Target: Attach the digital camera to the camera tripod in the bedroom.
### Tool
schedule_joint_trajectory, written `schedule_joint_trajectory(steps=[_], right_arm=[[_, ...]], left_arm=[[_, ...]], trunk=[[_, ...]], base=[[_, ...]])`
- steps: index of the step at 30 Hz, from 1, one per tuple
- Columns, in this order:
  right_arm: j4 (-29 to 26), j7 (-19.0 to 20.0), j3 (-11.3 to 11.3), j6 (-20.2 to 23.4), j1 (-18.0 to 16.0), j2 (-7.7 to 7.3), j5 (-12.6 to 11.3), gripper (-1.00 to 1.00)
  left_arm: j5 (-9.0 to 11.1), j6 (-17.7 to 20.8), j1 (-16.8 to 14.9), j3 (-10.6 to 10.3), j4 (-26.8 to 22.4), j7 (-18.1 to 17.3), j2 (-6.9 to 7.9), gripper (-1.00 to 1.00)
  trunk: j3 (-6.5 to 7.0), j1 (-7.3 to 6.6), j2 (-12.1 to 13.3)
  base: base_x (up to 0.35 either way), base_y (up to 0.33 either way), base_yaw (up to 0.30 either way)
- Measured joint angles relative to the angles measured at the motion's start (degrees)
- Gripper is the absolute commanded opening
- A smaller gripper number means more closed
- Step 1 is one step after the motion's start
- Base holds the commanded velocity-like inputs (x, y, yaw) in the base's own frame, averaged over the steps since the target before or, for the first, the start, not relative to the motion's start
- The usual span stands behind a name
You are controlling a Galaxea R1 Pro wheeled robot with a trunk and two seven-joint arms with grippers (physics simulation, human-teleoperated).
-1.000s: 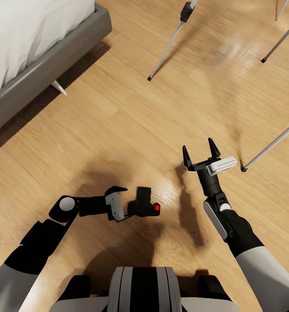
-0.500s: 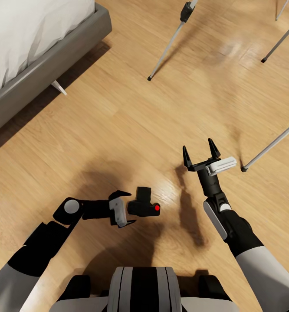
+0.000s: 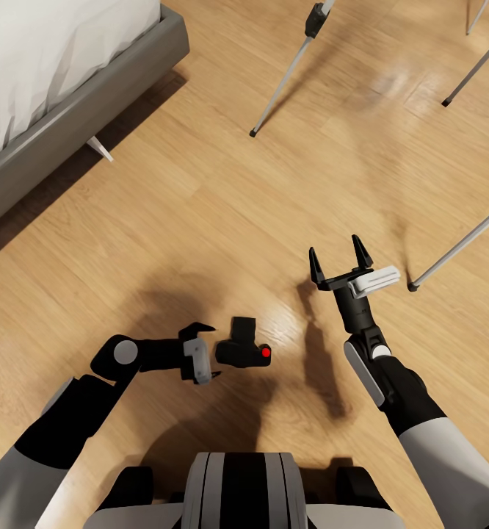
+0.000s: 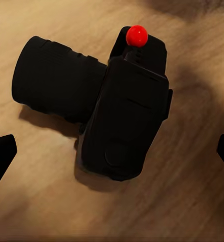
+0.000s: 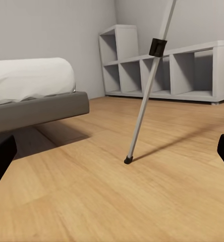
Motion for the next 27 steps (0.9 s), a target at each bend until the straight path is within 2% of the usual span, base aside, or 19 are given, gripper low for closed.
schedule_joint_trajectory(steps=[17,20,21,27], right_arm=[[0.05,0.00,0.01,0.00,0.00,0.00,0.00,1.00],[0.04,0.00,0.02,0.00,0.00,0.00,0.00,1.00],[0.03,0.00,0.02,0.00,0.00,0.00,0.00,1.00],[0.06,0.00,0.02,0.00,0.00,0.00,0.00,1.00]], left_arm=[[-0.38,0.00,0.00,0.10,1.66,0.29,-0.62,1.00],[-0.41,-0.02,0.00,0.05,3.03,0.92,-0.95,1.00],[-0.44,-0.07,0.00,-0.03,4.71,2.55,-1.14,1.00],[-0.44,-0.77,0.00,-0.07,5.63,4.52,-1.15,1.00]], trunk=[[0.00,0.00,0.00],[0.00,0.00,0.00],[0.00,0.00,0.00],[0.00,0.00,0.00]], base=[[0.000,0.000,0.000],[0.000,0.000,0.000],[0.000,0.000,0.000],[0.000,0.000,0.000]])
